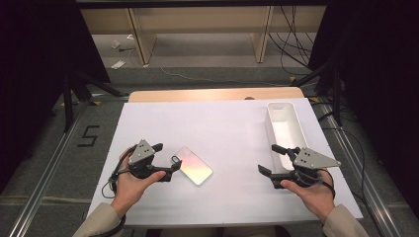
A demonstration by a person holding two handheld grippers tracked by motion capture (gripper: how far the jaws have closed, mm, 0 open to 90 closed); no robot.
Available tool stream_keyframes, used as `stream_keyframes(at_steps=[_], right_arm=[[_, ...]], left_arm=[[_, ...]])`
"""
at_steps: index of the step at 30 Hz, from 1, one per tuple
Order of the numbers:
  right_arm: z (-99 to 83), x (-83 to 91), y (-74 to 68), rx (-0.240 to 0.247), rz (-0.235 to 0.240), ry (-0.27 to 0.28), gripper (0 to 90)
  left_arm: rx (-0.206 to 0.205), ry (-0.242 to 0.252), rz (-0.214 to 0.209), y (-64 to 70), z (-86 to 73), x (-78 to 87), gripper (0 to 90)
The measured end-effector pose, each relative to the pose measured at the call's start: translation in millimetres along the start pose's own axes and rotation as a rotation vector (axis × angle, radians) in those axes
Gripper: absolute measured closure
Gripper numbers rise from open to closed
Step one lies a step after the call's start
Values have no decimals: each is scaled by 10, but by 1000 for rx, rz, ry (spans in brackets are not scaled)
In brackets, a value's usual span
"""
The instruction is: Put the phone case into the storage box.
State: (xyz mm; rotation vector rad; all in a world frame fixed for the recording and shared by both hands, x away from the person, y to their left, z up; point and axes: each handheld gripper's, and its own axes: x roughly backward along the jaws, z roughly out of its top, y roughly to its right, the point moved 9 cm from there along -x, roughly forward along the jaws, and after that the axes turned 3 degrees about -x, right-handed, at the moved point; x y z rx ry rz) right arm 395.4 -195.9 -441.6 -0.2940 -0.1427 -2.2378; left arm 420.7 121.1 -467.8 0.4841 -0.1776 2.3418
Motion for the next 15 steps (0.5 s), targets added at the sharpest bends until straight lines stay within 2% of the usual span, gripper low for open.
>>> stream_keyframes(at_steps=[5, 7, 9, 11, 15], right_arm=[[-4, -2, -3, -5, 2, -1, 192], [-4, -3, -6, -5, 3, 0, 192], [-2, -5, -4, -6, 2, 1, 192], [0, -7, -3, -7, 0, 1, 192], [-3, -19, -12, -5, 2, 0, 192]], left_arm=[[6, 0, 2, -12, -6, -2, 95], [6, -1, 7, -20, -9, -1, 129], [12, -1, 11, -27, -4, -5, 184], [11, -3, 13, -22, -2, -21, 302], [6, -25, -31, 32, -22, -99, 481]])
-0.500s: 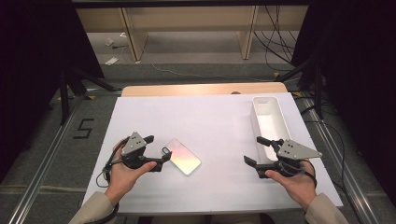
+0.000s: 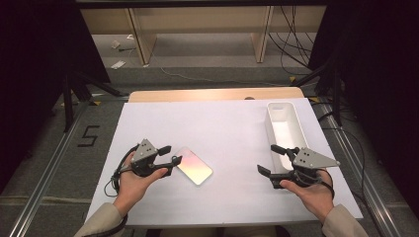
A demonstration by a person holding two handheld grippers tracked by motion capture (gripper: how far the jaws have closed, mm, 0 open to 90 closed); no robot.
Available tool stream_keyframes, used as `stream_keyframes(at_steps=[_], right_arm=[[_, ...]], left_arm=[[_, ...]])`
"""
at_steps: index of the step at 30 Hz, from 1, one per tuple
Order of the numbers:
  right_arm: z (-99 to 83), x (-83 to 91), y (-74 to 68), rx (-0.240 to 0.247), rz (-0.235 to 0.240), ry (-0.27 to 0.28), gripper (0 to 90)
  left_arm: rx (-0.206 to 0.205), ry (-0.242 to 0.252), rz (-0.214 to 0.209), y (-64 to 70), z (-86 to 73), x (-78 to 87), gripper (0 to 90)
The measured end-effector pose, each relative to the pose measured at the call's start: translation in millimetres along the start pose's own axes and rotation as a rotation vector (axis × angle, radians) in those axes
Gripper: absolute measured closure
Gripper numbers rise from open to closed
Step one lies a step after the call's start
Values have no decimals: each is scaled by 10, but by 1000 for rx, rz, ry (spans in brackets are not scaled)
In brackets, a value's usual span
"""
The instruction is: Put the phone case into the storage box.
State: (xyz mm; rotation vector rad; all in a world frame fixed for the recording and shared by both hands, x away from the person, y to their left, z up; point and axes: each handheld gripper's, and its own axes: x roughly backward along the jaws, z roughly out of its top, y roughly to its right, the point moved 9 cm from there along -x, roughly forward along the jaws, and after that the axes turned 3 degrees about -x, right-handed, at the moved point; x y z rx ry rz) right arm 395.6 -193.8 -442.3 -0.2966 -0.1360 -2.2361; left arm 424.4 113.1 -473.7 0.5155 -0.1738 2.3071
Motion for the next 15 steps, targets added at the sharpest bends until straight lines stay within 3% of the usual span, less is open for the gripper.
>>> stream_keyframes(at_steps=[4, 5, 6, 8, 10, 15], right_arm=[[4, -3, 3, -3, 1, 2, 192], [4, -3, 3, -3, 1, 2, 192], [3, -4, 3, -5, -1, 3, 192], [1, -4, 5, -6, -3, 0, 192], [2, -1, 8, -5, -3, -1, 192], [3, 1, 11, -6, -4, 1, 192]], left_arm=[[-11, -26, 1, 15, 1, -77, 710], [-13, -34, 12, 8, 7, -99, 710], [-8, -53, 20, -3, 10, -142, 796], [4, -73, 23, -8, 5, -187, 854], [9, -91, 26, -14, 4, -229, 896], [11, -133, 32, 1, 17, -351, 899]])
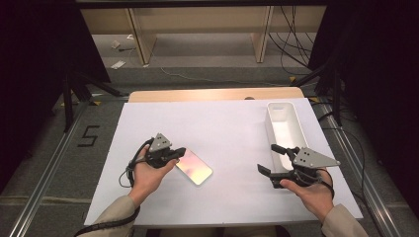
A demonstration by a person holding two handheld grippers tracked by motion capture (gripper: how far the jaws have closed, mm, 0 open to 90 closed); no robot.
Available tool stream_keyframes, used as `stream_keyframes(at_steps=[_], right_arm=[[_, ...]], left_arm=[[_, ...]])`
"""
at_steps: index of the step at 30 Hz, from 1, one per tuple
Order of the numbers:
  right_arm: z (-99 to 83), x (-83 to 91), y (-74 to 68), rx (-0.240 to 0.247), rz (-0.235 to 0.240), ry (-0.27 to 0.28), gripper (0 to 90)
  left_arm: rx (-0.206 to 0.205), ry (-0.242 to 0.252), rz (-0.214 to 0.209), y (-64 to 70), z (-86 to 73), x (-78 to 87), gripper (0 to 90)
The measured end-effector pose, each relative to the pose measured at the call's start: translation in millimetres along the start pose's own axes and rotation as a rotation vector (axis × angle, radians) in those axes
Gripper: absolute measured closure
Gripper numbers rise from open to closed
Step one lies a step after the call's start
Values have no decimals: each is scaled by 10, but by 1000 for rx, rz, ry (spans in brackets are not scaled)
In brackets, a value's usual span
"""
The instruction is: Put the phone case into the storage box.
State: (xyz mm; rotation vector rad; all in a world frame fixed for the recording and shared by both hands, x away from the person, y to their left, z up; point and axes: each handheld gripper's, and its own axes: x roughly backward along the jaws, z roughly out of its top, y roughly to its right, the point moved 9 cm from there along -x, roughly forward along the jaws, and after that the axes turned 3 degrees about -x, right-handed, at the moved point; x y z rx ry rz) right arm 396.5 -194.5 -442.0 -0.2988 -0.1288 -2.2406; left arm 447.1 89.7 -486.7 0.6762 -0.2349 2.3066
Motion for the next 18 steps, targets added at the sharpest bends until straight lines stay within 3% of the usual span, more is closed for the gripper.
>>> stream_keyframes(at_steps=[4, 10, 18], right_arm=[[-5, 0, 0, -6, 2, -1, 192], [-3, -1, 1, -5, 2, 1, 192], [-5, -1, 1, -6, 1, 0, 193]], left_arm=[[2, -28, -19, 75, 28, -123, 900], [-35, -47, -50, 196, 82, -276, 900], [-47, -93, -69, 290, 60, -454, 900]])
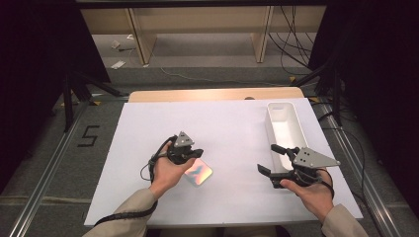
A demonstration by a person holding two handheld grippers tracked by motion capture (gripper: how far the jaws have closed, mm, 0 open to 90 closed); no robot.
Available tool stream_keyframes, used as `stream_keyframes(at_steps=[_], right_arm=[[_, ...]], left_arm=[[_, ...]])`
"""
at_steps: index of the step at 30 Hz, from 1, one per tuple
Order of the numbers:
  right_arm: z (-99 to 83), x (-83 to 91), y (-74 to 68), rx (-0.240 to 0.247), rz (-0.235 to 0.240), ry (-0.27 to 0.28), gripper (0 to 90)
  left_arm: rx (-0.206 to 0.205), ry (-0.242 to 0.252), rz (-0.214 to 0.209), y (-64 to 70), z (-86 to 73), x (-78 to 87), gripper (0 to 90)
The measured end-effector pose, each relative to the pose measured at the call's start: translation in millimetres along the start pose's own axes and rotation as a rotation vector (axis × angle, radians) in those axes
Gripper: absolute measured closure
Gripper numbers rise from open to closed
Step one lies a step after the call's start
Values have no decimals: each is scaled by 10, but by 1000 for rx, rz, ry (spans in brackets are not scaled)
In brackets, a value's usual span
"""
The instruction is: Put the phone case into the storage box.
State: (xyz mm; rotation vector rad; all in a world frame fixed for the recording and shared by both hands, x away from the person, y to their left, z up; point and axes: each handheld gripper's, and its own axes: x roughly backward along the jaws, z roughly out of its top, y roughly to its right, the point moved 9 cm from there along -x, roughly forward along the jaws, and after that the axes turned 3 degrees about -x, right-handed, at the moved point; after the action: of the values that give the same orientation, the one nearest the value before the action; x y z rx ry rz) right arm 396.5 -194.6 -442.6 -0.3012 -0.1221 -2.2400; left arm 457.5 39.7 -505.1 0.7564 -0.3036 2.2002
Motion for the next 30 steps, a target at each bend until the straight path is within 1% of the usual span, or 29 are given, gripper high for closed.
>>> stream_keyframes(at_steps=[3, 15, 22, 26, 30], right_arm=[[-5, -4, 1, 2, 0, -2, 193], [-4, -4, -2, -2, 4, 1, 191], [-7, -7, -3, 2, 4, 0, 191], [-10, -9, -4, 2, 5, -2, 191], [-13, -11, -3, 2, 5, -2, 191]], left_arm=[[6, -27, -3, 29, -29, -72, 900], [-8, -87, -17, 170, -96, -293, 900], [-5, -102, -21, 227, -110, -350, 900], [-12, -125, -29, 285, -147, -403, 900], [-7, -133, -30, 301, -155, -429, 900]])
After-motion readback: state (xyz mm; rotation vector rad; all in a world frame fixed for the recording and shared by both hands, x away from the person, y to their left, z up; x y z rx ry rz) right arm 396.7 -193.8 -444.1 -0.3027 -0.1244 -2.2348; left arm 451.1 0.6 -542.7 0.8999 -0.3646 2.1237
